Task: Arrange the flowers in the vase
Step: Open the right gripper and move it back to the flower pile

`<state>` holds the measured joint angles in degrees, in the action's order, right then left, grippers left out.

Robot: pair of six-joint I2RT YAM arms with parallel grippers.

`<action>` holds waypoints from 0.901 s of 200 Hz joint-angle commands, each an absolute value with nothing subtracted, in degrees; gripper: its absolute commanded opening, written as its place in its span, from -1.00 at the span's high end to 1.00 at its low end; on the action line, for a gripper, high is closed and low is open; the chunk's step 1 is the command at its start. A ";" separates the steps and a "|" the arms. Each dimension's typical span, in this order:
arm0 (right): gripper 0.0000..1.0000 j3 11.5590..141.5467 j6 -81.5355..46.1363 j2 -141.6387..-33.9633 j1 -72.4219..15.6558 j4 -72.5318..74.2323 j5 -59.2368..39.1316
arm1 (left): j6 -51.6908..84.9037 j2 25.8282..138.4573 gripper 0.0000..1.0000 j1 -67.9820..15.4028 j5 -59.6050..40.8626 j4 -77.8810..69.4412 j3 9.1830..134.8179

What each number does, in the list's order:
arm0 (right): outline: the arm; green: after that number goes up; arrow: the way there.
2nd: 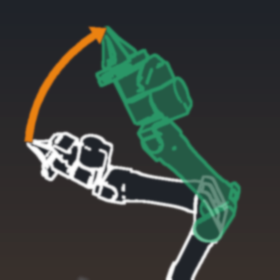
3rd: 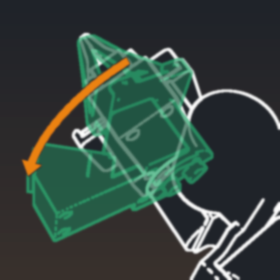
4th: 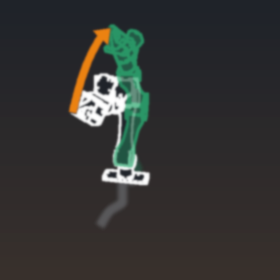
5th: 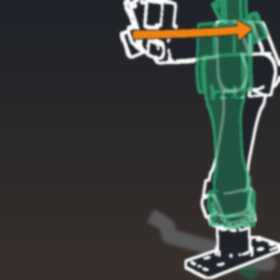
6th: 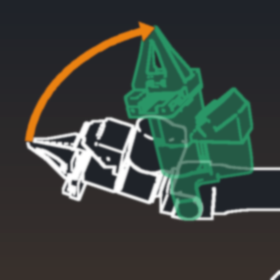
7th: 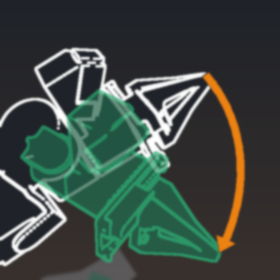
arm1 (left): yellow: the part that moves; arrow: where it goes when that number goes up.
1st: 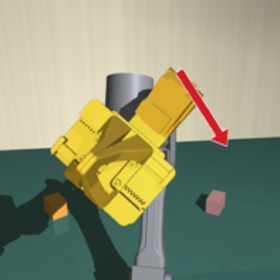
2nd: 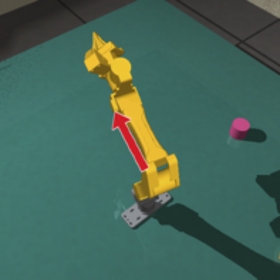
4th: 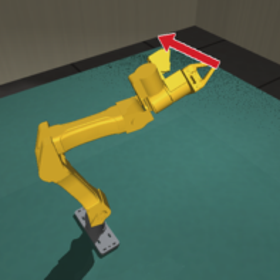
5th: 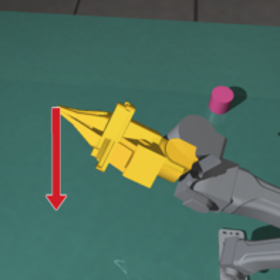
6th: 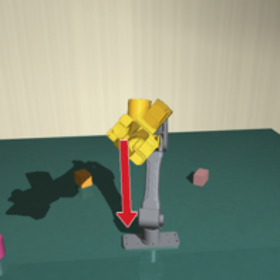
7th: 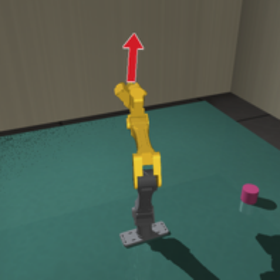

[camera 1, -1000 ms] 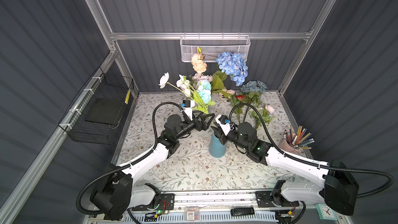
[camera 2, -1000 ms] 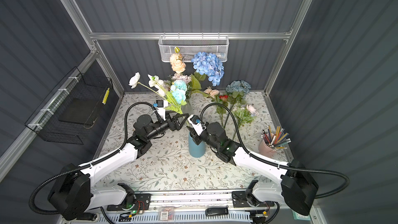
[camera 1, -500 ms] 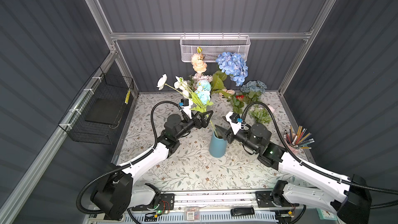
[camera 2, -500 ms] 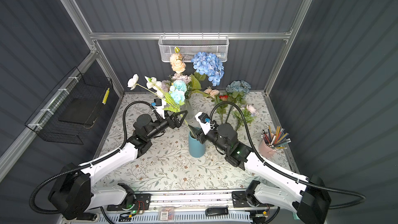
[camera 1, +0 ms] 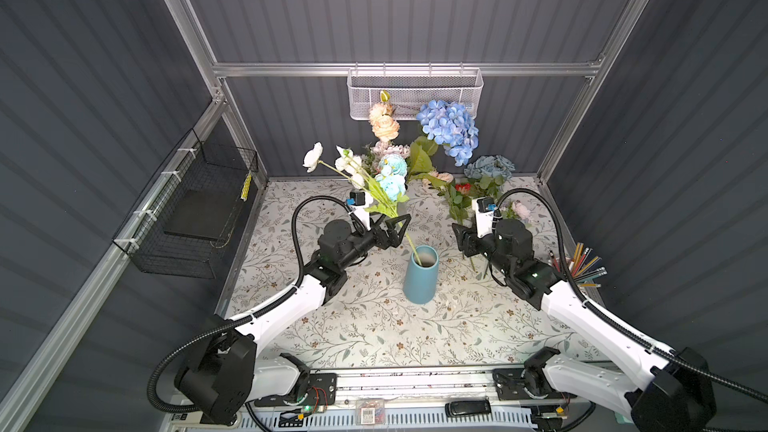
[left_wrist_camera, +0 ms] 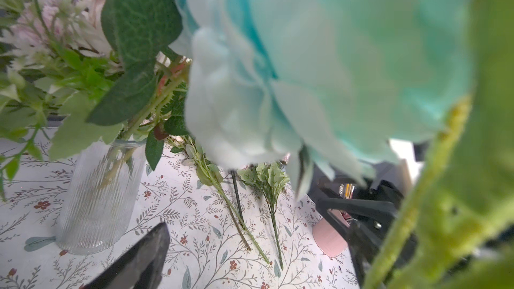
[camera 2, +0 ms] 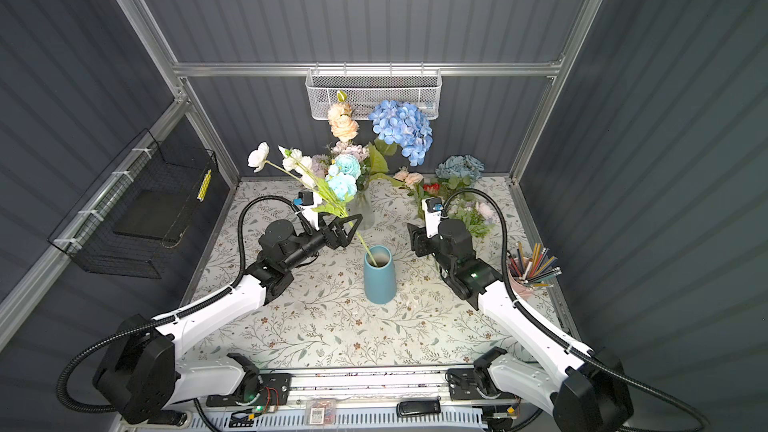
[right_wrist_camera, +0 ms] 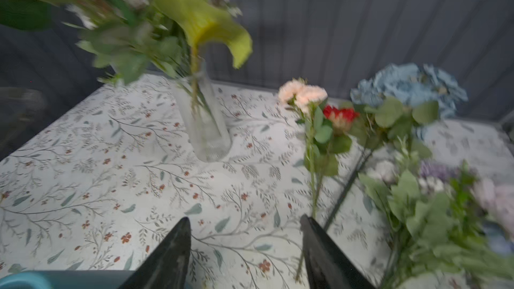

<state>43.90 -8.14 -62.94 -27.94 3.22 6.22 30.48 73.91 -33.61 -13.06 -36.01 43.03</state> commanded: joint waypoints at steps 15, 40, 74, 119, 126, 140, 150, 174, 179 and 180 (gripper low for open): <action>-0.24 47.53 -16.49 -70.81 -21.82 -5.67 0.54 | 29.14 75.13 -0.99 -33.49 -14.55 -35.97 44.18; -0.16 51.35 -16.59 -77.53 -18.92 -8.65 -1.66 | 29.62 75.76 -0.98 -33.49 -14.96 -36.53 44.38; -0.05 60.47 -13.56 -87.80 -17.75 -13.99 -2.61 | 30.14 76.03 -0.98 -33.57 -14.99 -36.91 44.43; 0.19 73.61 -11.18 -101.47 -17.74 -21.91 0.81 | 30.41 75.33 -0.98 -33.57 -14.81 -37.00 43.90; 0.20 74.86 -11.02 -102.91 -17.75 -22.71 1.07 | 30.37 75.15 -0.99 -33.57 -14.73 -36.92 43.90; 0.21 76.44 -10.90 -105.21 -17.75 -24.15 1.33 | 30.26 74.91 -0.99 -33.56 -14.53 -36.74 43.85; 0.21 76.92 -10.77 -106.38 -17.75 -24.27 1.47 | 30.29 74.97 -0.98 -33.57 -14.59 -36.65 43.79; 0.21 77.78 -9.73 -108.67 -17.70 -23.91 3.05 | 30.32 75.45 -0.98 -33.55 -15.01 -36.70 44.29; 0.21 78.03 -9.50 -109.00 -17.75 -23.91 3.67 | 30.32 75.51 -0.98 -33.57 -15.11 -36.65 44.41; 0.21 78.08 -9.45 -109.08 -17.75 -23.87 3.77 | 30.28 75.55 -0.98 -33.57 -15.11 -36.70 44.40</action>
<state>76.18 -11.22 -107.46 -17.87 -21.30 1.17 30.48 75.29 -33.61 -14.17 -36.84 43.07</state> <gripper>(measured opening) 0.395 0.992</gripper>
